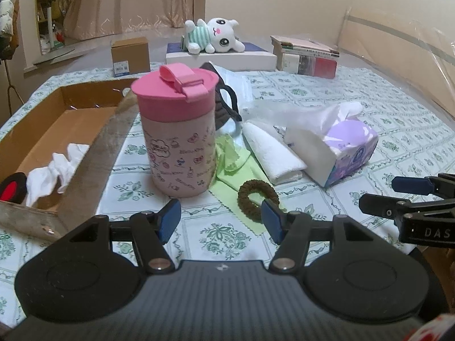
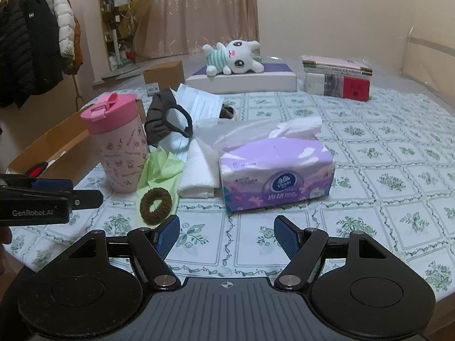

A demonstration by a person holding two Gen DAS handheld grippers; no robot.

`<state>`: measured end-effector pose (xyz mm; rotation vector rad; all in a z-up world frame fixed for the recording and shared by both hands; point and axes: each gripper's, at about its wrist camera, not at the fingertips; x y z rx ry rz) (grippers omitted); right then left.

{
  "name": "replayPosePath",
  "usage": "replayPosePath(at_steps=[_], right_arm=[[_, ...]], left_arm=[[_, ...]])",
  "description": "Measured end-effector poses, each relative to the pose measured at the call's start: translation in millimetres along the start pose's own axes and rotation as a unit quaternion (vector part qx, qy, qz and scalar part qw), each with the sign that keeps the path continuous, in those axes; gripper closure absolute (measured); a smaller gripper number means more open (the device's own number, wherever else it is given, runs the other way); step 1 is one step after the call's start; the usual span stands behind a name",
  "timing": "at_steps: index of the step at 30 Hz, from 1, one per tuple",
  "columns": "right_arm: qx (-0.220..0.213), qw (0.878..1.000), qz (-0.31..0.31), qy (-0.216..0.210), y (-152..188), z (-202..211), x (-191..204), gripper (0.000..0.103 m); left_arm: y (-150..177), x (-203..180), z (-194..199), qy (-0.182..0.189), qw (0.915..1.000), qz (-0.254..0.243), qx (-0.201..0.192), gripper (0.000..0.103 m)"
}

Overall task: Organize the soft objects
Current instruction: 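Return both tools to the pile beside the pink tumbler, then grasp the brown hair tie with the left tool while the right tool grasps the green cloth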

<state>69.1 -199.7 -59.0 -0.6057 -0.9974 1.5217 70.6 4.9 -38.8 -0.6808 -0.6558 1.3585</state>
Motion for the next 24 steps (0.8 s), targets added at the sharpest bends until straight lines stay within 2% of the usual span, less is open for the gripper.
replayPosePath(at_steps=[24], right_arm=[[0.025,1.000,-0.015,0.002,1.7,-35.4,-23.5,0.030]], left_arm=[[-7.5,-26.5,-67.7,0.020,0.9994,-0.007,0.027,0.044]])
Point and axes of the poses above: each gripper's, at about its wrist camera, not at the fingertips, and z roughly against the way its jaws point, x to its left, y to its underside, and after that the axes turned 5 degrees about -z, right-handed
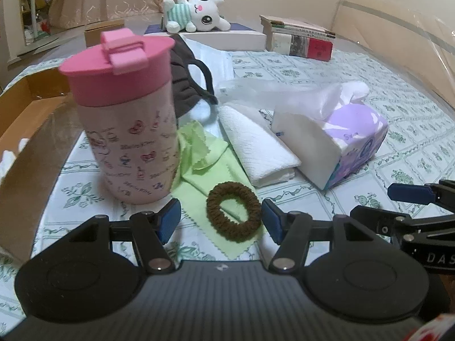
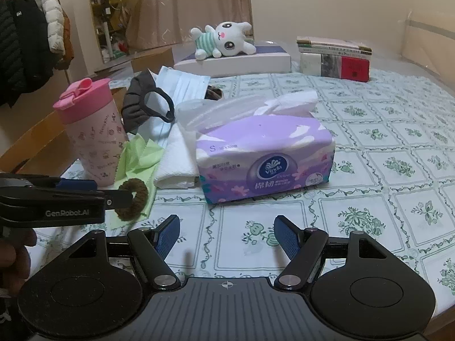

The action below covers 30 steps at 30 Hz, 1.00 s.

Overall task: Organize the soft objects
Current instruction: 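Grasp the brown hair tie with the left tool while the right tool grasps the green cloth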

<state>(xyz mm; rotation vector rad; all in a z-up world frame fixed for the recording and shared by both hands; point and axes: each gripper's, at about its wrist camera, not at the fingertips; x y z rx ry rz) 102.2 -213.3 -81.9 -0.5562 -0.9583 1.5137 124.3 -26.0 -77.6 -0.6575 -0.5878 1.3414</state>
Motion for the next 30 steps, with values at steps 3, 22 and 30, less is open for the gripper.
replayPosePath(at_steps=[3,22,30], right_arm=[[0.004,1.000,-0.002,0.001,0.0,-3.7,-2.9,0.030],[0.009,0.998,0.028,-0.048,1.3,-11.4,42.3,0.030],[0.018,0.993,0.078,-0.081,-1.0,-49.9,93.5,0.030]], left_arm=[[0.1,-4.1,-10.0,0.004,1.0000,-0.006,0.006,0.044],[12.8,42.1,37.8,-0.013,0.9999,0.008,-0.002,0.084],[18.5,79.7,58.9,-0.035,0.9988,0.031,-0.015,0.084]])
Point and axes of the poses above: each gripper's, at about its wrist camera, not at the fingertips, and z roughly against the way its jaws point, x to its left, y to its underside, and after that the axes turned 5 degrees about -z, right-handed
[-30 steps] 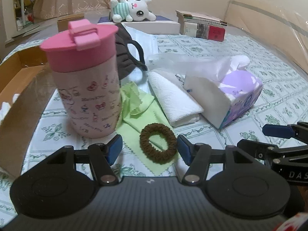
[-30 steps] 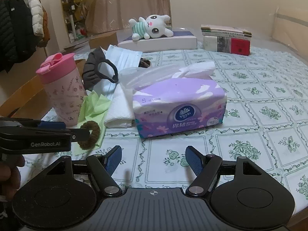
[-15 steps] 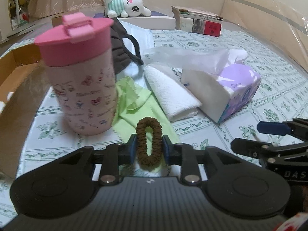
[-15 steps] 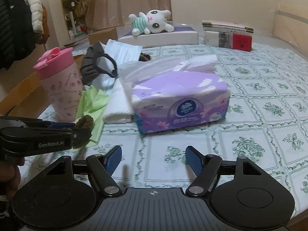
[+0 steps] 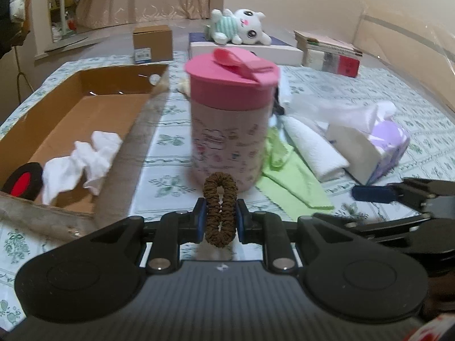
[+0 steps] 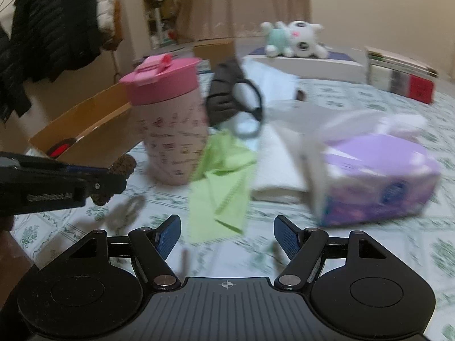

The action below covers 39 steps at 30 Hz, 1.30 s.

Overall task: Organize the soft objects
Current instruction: 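Grasp the brown hair tie with the left tool while the right tool grasps the green cloth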

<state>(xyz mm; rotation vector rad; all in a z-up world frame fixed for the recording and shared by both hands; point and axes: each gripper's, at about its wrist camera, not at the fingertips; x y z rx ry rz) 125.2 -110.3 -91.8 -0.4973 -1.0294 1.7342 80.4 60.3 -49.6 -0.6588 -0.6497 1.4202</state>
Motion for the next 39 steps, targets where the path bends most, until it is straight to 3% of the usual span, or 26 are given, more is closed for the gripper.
replayPosePath(at_steps=[5,8,10,11,12,18,25,26,28,30,31,35,39], right_arm=[[0.013,0.999,0.029,0.015,-6.6,-33.7,12.6,0.032],[0.020,0.999,0.041,0.028,-8.5,-44.6,14.2,0.054],[0.022,0.998,0.053,0.029,-8.2,-43.8,15.5,0.076],[0.024,0.998,0.053,0.031,-7.3,-41.2,14.7,0.097],[0.027,0.998,0.054,0.034,-6.2,-38.6,15.1,0.102],[0.052,0.998,0.039,0.016,12.2,-1.6,10.8,0.102],[0.050,0.998,0.004,0.029,32.3,33.0,-7.2,0.102],[0.051,0.998,0.002,0.030,32.5,33.5,-8.5,0.101],[0.048,0.998,0.008,0.026,31.7,33.3,-7.9,0.089],[0.036,0.999,0.020,0.021,30.1,33.4,-3.6,0.030],[0.024,0.999,0.023,0.018,29.3,33.5,-1.2,0.023],[0.020,0.999,0.046,0.010,23.4,18.3,6.7,0.022],[0.044,0.995,0.087,0.014,16.9,-9.9,14.2,0.022]], left_arm=[[3.1,10.6,1.9,0.009,0.9999,0.013,-0.003,0.084],[5.2,13.8,1.7,0.012,0.9998,0.017,-0.003,0.084],[6.7,14.6,1.3,0.014,0.9997,0.020,-0.002,0.084],[7.4,14.5,1.5,0.015,0.9997,0.021,-0.002,0.084],[7.7,13.3,1.5,0.015,0.9996,0.022,-0.002,0.084],[10.3,6.7,12.6,0.020,0.9995,0.023,-0.008,0.084],[13.2,-1.0,22.8,0.024,0.9994,0.022,-0.010,0.084],[13.5,-2.3,23.9,0.024,0.9994,0.021,-0.010,0.084],[13.6,-3.4,25.4,0.024,0.9995,0.020,-0.010,0.084],[13.6,-3.3,26.0,0.021,0.9995,0.020,-0.011,0.084],[13.3,-2.5,26.1,0.020,0.9995,0.020,-0.011,0.084],[13.6,2.2,23.1,0.015,0.9996,0.022,-0.007,0.084],[14.3,5.9,18.8,0.015,0.9996,0.025,-0.003,0.084]])
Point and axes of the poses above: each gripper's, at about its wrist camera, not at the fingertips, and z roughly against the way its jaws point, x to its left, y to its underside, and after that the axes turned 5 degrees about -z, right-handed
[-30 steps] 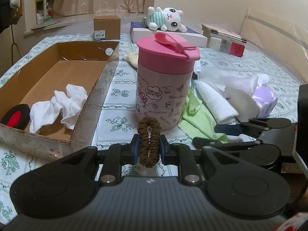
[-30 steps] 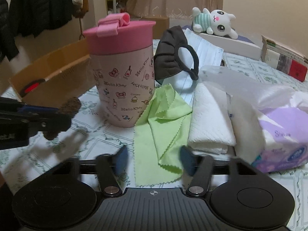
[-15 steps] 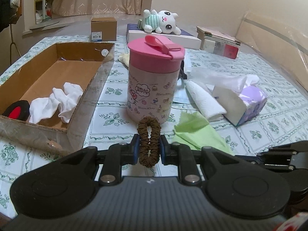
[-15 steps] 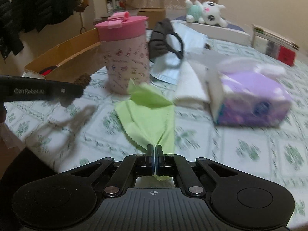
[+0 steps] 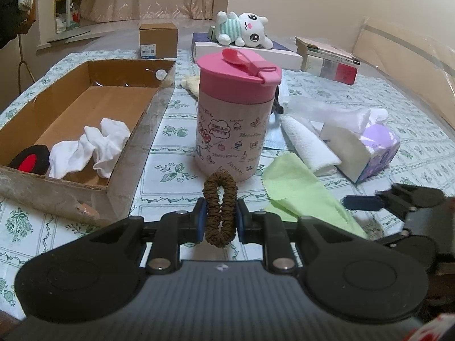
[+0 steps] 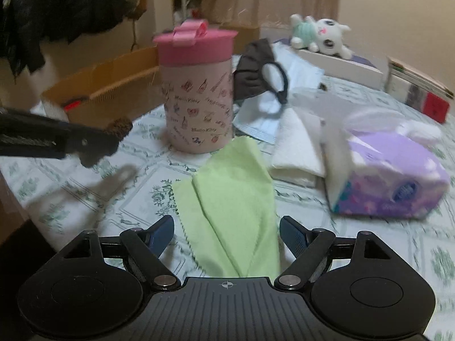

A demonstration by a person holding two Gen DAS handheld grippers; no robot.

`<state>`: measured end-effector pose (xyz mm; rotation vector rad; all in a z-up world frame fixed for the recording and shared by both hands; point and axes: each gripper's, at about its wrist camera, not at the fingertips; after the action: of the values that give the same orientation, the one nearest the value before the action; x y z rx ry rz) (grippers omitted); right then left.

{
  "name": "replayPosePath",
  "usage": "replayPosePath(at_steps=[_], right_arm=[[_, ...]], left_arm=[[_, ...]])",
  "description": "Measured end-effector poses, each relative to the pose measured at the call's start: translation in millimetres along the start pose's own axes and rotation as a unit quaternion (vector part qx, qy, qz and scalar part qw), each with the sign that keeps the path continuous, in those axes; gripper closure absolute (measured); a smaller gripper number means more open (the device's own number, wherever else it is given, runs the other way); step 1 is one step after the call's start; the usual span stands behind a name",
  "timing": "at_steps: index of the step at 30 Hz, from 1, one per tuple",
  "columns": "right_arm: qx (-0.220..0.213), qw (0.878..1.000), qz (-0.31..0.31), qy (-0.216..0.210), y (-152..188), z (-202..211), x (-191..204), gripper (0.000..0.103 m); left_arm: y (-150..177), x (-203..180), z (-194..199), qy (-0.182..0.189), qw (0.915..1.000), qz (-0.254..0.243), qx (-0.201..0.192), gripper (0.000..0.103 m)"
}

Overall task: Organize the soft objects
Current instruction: 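Grasp the brown hair tie with the left tool while the right tool grasps the green cloth, then carry the hair tie and green cloth into the cardboard tray and release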

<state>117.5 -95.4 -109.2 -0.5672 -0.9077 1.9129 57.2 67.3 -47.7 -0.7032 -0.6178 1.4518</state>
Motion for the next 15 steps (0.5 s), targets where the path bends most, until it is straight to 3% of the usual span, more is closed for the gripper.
replayPosePath(at_steps=[2,3,4,6,8,15], right_arm=[[0.011,1.000,0.013,0.000,-1.5,-8.0,1.9,0.022],[0.009,1.000,0.013,0.000,-3.0,-8.4,2.0,0.029],[0.009,1.000,0.011,0.000,-3.1,-8.3,1.6,0.039],[0.005,1.000,0.011,0.006,-2.3,-5.6,1.6,0.078],[0.007,1.000,0.010,0.012,-1.0,-2.0,0.5,0.097],[-0.002,0.999,-0.032,0.005,5.1,28.4,-3.6,0.099]], left_arm=[[0.5,1.4,-1.9,0.000,1.0000,0.000,0.002,0.084],[0.9,1.9,-2.8,0.001,1.0000,0.001,0.003,0.084],[1.5,2.5,-3.6,0.001,1.0000,0.002,0.004,0.084],[2.7,3.6,-5.3,0.001,1.0000,0.004,0.006,0.084],[3.4,2.6,-5.7,0.001,1.0000,0.003,0.008,0.084],[4.6,-0.7,9.3,0.001,1.0000,-0.002,-0.001,0.084]])
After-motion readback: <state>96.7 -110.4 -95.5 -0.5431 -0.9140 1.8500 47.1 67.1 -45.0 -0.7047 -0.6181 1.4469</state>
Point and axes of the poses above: each gripper's, at about its wrist camera, not at the fingertips, and z roughly against the way its jaws point, x to its left, y to its underside, and after that the axes turned 5 degrees about -z, right-handed
